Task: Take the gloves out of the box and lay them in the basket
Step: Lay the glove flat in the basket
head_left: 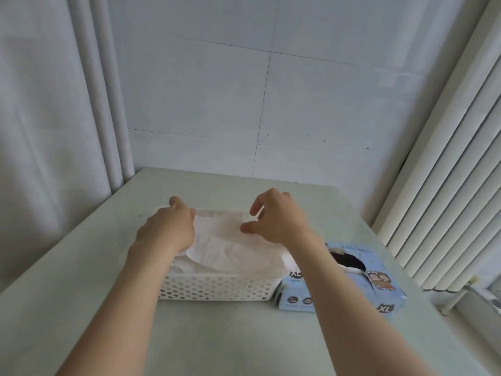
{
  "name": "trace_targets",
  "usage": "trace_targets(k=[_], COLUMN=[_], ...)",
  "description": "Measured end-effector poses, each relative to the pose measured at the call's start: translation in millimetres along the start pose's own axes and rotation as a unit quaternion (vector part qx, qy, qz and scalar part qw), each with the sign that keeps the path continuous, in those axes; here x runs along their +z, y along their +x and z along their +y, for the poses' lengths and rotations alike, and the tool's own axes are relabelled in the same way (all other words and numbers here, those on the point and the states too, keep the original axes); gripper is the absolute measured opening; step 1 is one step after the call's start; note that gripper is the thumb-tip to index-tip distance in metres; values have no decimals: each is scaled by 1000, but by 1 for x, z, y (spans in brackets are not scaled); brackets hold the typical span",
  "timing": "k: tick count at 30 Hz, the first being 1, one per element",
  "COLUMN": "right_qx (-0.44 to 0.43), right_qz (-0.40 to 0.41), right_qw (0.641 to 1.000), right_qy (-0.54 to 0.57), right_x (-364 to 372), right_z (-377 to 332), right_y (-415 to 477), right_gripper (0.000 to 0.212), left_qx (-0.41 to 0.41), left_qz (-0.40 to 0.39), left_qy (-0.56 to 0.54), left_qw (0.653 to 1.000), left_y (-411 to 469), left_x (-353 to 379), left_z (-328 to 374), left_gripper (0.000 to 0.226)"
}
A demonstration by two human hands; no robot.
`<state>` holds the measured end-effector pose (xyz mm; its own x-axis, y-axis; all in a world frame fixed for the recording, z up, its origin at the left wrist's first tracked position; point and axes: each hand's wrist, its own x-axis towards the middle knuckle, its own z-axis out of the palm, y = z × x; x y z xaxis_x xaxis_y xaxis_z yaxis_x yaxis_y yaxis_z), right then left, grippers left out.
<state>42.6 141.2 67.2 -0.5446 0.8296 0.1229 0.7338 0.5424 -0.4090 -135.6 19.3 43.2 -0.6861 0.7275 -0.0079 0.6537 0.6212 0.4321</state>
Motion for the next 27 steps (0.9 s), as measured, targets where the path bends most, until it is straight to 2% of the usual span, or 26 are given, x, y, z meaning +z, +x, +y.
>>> trace_targets(k=[2,4,6,9,11,13,15,17,22,27], right_qx=[-27,-57,-76,-91,-101,-120,-129,-129,-133,-133], right_qz=[42,60,-7,-147,-181,-198,-214,-224,-206,-201], right_qw=[998,996,997,983,976,970,964,961,967,969], right_qy=[-37,-24,-20,-66,-67,-78,-93,-95,-64,-50], right_x=[1,-8,-24,-40,-41,-36,-27,-19,-4,12], right_z=[3,6,8,8,4,-1,-2,-2,2,5], right_y=[-5,-16,-31,-55,-63,-66,-63,-59,-48,-40], right_gripper=[43,36,38,53,60,65,67,67,65,62], left_qx=[-7,-15,-14,2,16,22,18,12,11,10], left_qz=[15,16,10,-14,-55,-106,-118,-97,-26,24], left_qy=[28,38,45,55,39,45,76,81,8,56], left_qw=[999,999,999,998,998,993,990,992,1000,998], left_y=[1,1,2,5,8,9,8,9,15,9], left_x=[0,-2,-2,-1,0,0,3,6,3,-1], left_z=[1,0,-2,-5,-6,-6,-8,-12,-17,-13], left_gripper=[44,44,46,48,52,69,76,71,43,39])
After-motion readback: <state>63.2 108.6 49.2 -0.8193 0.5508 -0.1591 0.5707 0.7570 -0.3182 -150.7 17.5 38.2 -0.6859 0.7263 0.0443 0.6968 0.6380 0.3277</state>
